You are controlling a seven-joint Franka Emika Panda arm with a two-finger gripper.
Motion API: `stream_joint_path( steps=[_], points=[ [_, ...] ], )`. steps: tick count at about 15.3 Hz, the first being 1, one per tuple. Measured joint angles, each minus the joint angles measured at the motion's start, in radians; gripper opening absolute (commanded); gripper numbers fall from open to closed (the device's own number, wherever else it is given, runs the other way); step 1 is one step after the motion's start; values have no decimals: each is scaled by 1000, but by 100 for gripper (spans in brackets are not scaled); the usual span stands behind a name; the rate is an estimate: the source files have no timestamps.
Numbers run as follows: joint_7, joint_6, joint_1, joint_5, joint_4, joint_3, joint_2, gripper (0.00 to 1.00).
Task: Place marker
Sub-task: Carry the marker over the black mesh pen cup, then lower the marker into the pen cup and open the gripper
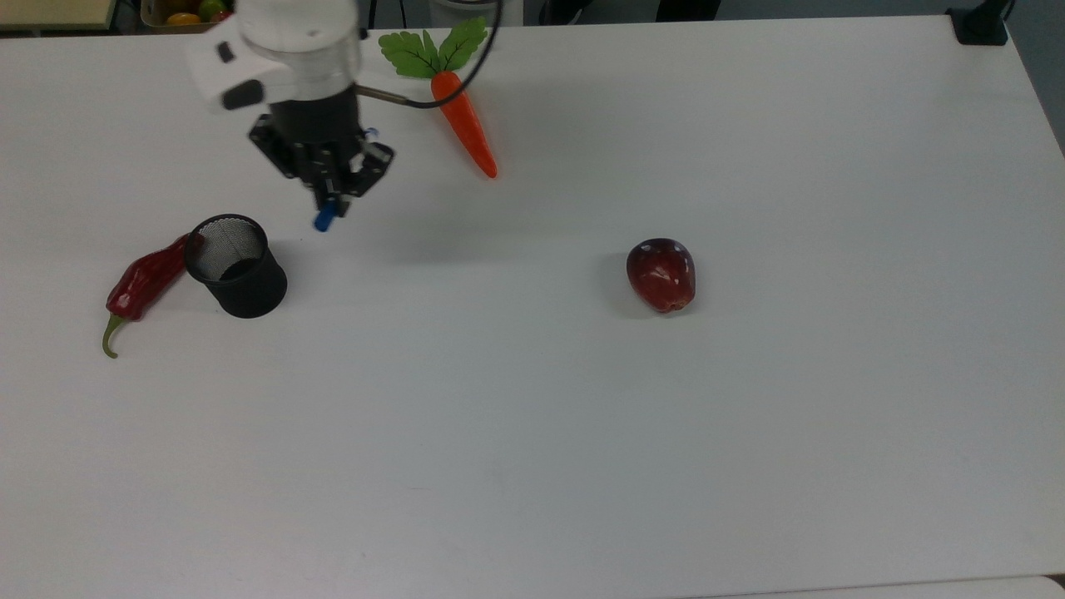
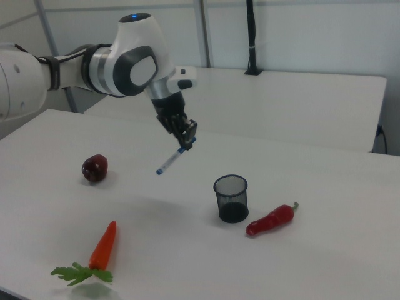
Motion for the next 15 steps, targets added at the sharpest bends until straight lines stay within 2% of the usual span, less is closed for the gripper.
stream_joint_path(
  steps=[6, 15],
  points=[
    [-5, 331, -77, -54, -57, -1, 6, 5],
    [-5, 670, -163, -69, -144, -1, 74, 6]
  ],
)
